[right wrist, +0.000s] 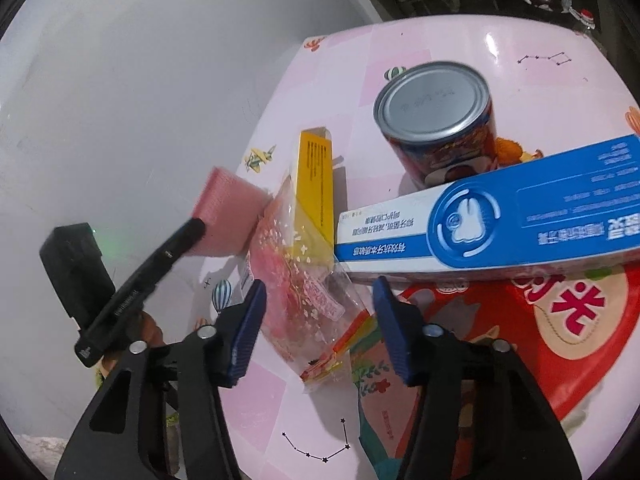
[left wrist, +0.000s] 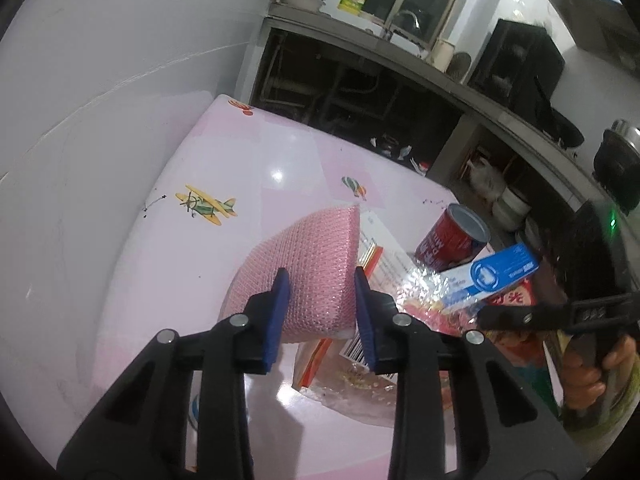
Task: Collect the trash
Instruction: 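Grasp the pink bubble-wrap pouch with the left tool while the right tool grasps a clear bag, then carry the pink pouch and clear bag toward the wastebasket with both tools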
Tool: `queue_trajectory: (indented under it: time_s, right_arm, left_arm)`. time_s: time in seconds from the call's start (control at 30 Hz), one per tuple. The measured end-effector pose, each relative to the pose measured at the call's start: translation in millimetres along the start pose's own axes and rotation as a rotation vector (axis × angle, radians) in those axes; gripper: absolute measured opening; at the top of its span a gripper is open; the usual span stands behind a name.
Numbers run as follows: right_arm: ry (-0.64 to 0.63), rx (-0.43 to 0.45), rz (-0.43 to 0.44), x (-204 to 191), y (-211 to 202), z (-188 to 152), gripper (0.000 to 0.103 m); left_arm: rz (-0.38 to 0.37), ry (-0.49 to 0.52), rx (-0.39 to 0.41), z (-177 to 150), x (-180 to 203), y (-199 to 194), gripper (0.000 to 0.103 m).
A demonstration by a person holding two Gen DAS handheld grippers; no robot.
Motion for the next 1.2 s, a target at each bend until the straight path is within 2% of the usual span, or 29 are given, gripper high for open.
queue_trajectory:
  time_s: [0.27,0.37,0.6,0.83,1.03,1.2]
  right_arm:
    - [-0.003,-0.033,0.066,-5.6,5.3,-6.5,0.013]
    - [-0.01,-0.026,0.124,-14.7,1.0,-7.3,0.009]
    - [-0.007,0.006,0.22,-26.4,-16.7,-9.5,0.005]
    - [-0.008,0.043,0.286,-34.6,-36.8,-9.4,0.005]
    - [0.007,0.1,0.33,-32.5,-61.4,-8.5,0.005]
    - [0.03,0.173,0.345,-21.9,-96.2,-14.0,0.005]
  left_arm:
    - [0.005,-0.043,0.024,1.3,-6.0,-5.2,0.026]
    - [-0.003,-0.067,0.036,4.2,-8.8,-8.6,0.025]
    - [-0.035,-0.14,0.058,9.1,-16.1,-20.2,0.023]
    - [-0.059,-0.164,0.093,14.3,-11.4,-38.2,0.023]
    - [-0.08,-0.129,0.132,26.3,9.4,-60.5,0.023]
    - [-0.124,-0.069,0.171,43.6,42.3,-76.9,0.023]
Point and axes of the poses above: each gripper's, at about its wrist camera, not at the fingertips, and y roughly the way its jaws point, x to its right, z to its top, the point moved 8 cm from there along y, roughly the way its jaws point, and after that the axes turned 3 degrees about -x, right-handed, at the moved point
